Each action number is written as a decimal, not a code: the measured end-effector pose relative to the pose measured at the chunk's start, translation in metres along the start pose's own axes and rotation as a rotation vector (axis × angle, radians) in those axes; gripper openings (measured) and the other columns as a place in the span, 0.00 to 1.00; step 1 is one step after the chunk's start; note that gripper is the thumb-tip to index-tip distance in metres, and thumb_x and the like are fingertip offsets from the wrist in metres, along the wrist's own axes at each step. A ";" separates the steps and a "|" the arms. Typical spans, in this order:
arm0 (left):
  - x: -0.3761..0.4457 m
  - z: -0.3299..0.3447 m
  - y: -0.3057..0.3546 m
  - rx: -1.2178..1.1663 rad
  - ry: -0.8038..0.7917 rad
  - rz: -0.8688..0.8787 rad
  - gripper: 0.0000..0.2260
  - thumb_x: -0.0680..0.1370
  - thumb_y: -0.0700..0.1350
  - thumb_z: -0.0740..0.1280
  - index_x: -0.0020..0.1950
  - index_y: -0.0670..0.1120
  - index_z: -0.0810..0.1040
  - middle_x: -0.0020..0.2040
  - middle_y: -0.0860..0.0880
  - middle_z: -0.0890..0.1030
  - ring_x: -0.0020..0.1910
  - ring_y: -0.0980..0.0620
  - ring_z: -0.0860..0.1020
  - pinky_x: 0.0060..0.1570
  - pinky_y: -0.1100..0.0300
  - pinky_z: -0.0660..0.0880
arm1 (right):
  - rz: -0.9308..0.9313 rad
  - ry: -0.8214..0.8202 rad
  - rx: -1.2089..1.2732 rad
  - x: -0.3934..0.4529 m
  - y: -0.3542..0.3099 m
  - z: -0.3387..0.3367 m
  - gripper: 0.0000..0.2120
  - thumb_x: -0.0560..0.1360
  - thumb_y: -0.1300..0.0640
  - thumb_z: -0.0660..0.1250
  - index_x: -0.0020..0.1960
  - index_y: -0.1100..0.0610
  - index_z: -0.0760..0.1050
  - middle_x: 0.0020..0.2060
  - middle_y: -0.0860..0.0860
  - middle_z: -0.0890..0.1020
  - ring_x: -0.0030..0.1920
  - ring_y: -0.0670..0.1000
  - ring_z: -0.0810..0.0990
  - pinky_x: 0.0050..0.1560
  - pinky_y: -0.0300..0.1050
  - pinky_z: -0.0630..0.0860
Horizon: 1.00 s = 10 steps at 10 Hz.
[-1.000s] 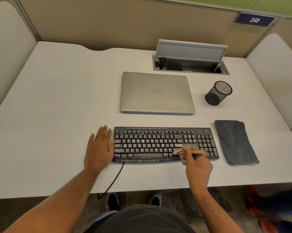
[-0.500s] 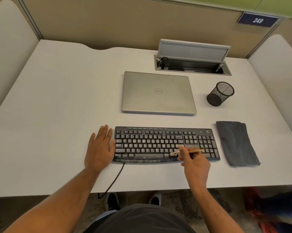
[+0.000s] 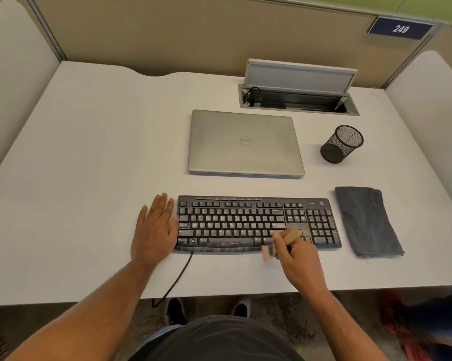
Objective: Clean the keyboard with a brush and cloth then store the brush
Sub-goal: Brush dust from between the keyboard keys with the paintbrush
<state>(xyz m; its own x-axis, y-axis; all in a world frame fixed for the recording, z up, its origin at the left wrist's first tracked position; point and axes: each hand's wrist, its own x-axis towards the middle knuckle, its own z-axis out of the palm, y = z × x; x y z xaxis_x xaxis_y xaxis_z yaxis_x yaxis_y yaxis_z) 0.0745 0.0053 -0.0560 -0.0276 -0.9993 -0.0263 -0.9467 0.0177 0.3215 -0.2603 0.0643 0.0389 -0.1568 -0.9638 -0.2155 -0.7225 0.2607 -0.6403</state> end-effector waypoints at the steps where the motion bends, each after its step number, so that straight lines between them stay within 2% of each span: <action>1: 0.000 0.001 0.000 0.007 -0.008 0.000 0.31 0.83 0.57 0.40 0.82 0.45 0.61 0.83 0.49 0.57 0.82 0.52 0.52 0.80 0.46 0.51 | -0.057 0.066 -0.001 0.000 -0.006 -0.004 0.13 0.80 0.39 0.58 0.48 0.44 0.77 0.35 0.42 0.83 0.35 0.40 0.81 0.34 0.32 0.70; 2: 0.000 0.001 -0.001 0.006 -0.003 0.001 0.31 0.83 0.57 0.41 0.82 0.45 0.61 0.83 0.49 0.57 0.82 0.52 0.52 0.80 0.46 0.51 | -0.071 0.064 -0.098 0.003 -0.005 0.004 0.10 0.83 0.43 0.61 0.50 0.45 0.77 0.34 0.40 0.81 0.33 0.38 0.79 0.32 0.30 0.68; 3: 0.000 0.002 -0.002 0.016 -0.006 0.002 0.31 0.83 0.57 0.41 0.82 0.45 0.61 0.83 0.48 0.57 0.82 0.51 0.52 0.80 0.47 0.51 | -0.050 0.040 -0.186 0.005 -0.007 0.007 0.14 0.86 0.48 0.60 0.44 0.50 0.75 0.28 0.44 0.80 0.27 0.43 0.78 0.28 0.33 0.65; 4: 0.000 0.002 -0.002 0.025 -0.010 0.002 0.31 0.83 0.57 0.40 0.82 0.45 0.60 0.83 0.49 0.56 0.82 0.51 0.51 0.80 0.46 0.52 | -0.043 0.067 -0.157 0.005 -0.013 0.004 0.16 0.85 0.50 0.61 0.40 0.51 0.74 0.26 0.44 0.78 0.27 0.43 0.77 0.28 0.33 0.69; 5: 0.000 0.002 -0.002 0.013 -0.014 0.000 0.31 0.83 0.58 0.39 0.82 0.46 0.59 0.83 0.49 0.55 0.82 0.51 0.51 0.80 0.46 0.51 | -0.106 0.098 -0.146 0.001 -0.022 0.002 0.10 0.84 0.44 0.60 0.46 0.45 0.75 0.31 0.39 0.78 0.30 0.38 0.78 0.30 0.31 0.69; 6: 0.001 0.002 -0.002 0.020 -0.015 -0.003 0.31 0.83 0.58 0.39 0.82 0.46 0.59 0.83 0.49 0.55 0.83 0.52 0.50 0.81 0.47 0.50 | -0.083 0.028 -0.169 0.000 -0.017 0.005 0.10 0.84 0.46 0.61 0.44 0.46 0.72 0.30 0.40 0.78 0.30 0.40 0.78 0.30 0.31 0.67; 7: 0.000 0.001 -0.001 0.007 -0.010 0.001 0.31 0.83 0.58 0.39 0.82 0.45 0.59 0.83 0.49 0.56 0.82 0.51 0.51 0.80 0.46 0.51 | -0.052 0.030 -0.146 0.002 -0.009 0.003 0.14 0.85 0.50 0.62 0.42 0.52 0.75 0.27 0.45 0.79 0.29 0.45 0.79 0.28 0.33 0.69; 8: 0.000 0.001 -0.001 0.007 -0.003 -0.003 0.31 0.83 0.57 0.41 0.82 0.45 0.61 0.83 0.49 0.57 0.82 0.52 0.52 0.80 0.46 0.52 | -0.100 0.089 -0.109 -0.003 -0.016 0.002 0.08 0.83 0.45 0.61 0.48 0.45 0.74 0.32 0.40 0.79 0.31 0.38 0.78 0.33 0.29 0.72; 9: 0.000 0.001 0.000 0.010 -0.006 -0.001 0.31 0.83 0.57 0.40 0.82 0.46 0.60 0.83 0.49 0.57 0.82 0.52 0.52 0.80 0.47 0.51 | -0.092 0.066 -0.130 -0.005 -0.014 0.006 0.11 0.84 0.48 0.62 0.43 0.47 0.73 0.30 0.41 0.78 0.29 0.40 0.77 0.30 0.31 0.70; 10: 0.000 0.001 -0.001 0.008 -0.006 0.002 0.31 0.83 0.57 0.40 0.82 0.45 0.60 0.83 0.48 0.56 0.82 0.51 0.52 0.80 0.46 0.52 | -0.052 0.031 -0.090 -0.001 -0.009 0.006 0.15 0.84 0.50 0.62 0.41 0.52 0.76 0.26 0.46 0.79 0.29 0.44 0.78 0.27 0.35 0.68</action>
<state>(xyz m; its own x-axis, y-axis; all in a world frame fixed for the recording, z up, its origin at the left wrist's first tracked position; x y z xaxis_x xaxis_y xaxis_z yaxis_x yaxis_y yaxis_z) 0.0749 0.0051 -0.0574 -0.0313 -0.9990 -0.0312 -0.9492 0.0199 0.3140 -0.2497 0.0630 0.0398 -0.1371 -0.9776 -0.1596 -0.7875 0.2053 -0.5812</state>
